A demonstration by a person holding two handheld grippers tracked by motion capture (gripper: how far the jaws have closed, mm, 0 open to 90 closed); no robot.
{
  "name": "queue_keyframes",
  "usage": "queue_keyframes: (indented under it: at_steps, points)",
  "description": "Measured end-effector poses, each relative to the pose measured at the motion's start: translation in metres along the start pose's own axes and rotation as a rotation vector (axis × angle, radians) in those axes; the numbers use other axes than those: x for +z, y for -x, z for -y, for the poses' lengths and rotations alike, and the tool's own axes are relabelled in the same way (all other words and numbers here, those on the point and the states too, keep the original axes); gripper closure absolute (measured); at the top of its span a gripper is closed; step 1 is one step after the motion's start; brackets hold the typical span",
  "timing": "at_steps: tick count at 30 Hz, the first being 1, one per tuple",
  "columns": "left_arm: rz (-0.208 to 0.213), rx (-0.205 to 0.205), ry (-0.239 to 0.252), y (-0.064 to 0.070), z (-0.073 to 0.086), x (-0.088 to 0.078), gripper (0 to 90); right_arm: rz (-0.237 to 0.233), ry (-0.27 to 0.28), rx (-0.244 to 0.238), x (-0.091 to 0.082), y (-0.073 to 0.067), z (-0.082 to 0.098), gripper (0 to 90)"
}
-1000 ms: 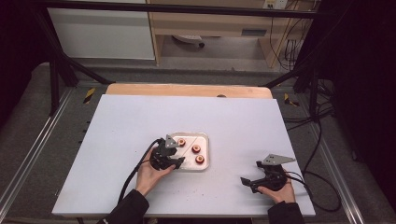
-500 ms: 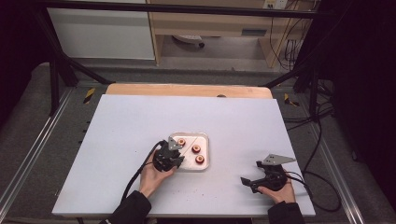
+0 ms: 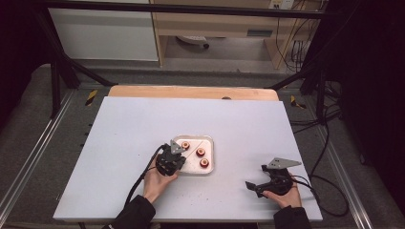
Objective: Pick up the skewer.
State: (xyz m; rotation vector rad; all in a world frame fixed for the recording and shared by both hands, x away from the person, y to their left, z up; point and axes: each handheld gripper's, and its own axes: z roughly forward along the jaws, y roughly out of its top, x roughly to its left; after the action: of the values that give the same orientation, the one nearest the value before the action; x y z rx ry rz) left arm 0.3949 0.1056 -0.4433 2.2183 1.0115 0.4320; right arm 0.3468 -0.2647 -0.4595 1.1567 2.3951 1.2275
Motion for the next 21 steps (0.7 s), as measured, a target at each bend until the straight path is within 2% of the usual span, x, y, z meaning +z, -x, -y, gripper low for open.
queue_keyframes:
  at_steps: [12, 21]
  points:
    - [0.008, -0.012, 0.028, -0.001, 0.004, -0.002, 88.6, -0.001, 0.001, -0.002, 0.0, 0.0, 0.0, 0.9]
    - [0.023, -0.025, 0.074, -0.005, 0.003, -0.015, 88.6, 0.004, 0.002, -0.01, 0.0, -0.001, -0.001, 0.9]
